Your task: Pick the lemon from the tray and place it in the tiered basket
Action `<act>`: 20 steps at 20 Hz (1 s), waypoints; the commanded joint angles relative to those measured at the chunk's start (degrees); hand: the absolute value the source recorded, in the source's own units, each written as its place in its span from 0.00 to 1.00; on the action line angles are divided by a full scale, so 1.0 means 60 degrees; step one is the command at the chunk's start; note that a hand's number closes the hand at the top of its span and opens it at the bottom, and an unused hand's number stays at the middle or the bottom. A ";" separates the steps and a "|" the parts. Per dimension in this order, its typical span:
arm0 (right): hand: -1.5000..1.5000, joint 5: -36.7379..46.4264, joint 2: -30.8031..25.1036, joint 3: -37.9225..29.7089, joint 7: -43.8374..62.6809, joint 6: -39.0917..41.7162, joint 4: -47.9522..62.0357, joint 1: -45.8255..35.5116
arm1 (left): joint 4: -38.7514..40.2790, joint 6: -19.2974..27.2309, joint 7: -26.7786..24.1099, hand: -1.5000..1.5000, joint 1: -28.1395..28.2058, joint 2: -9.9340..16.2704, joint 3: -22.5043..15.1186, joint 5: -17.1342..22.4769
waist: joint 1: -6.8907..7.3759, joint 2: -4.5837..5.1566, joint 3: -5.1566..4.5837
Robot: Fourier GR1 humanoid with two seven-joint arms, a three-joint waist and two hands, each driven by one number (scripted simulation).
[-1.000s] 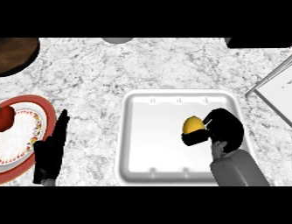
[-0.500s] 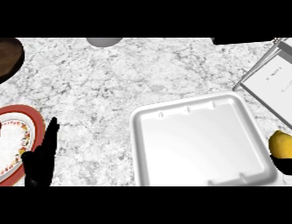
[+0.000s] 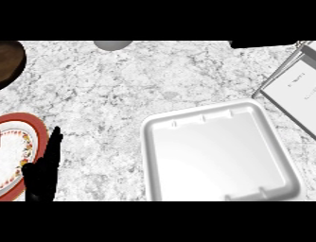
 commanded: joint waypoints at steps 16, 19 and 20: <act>1.00 -0.3030 -0.4017 -0.3964 0.1313 0.2216 0.2359 -0.1899 | 0.0779 -0.0497 -0.0016 0.50 -0.0477 -0.0545 -0.0403 -0.0487 | 0.0924 0.0257 -0.0028; 1.00 -0.2725 -0.4489 -0.3215 0.1314 0.1682 0.3403 -0.2576 | 0.1165 -0.0605 -0.0046 0.50 -0.0838 -0.0690 -0.0291 -0.0424 | 0.1016 0.0294 -0.0030; 1.00 -0.2303 -0.4445 -0.2661 0.0731 0.1470 0.3811 -0.2647 | 0.0885 -0.0602 0.0134 0.50 -0.0883 -0.0522 -0.0153 -0.0448 | 0.1047 0.0292 -0.0024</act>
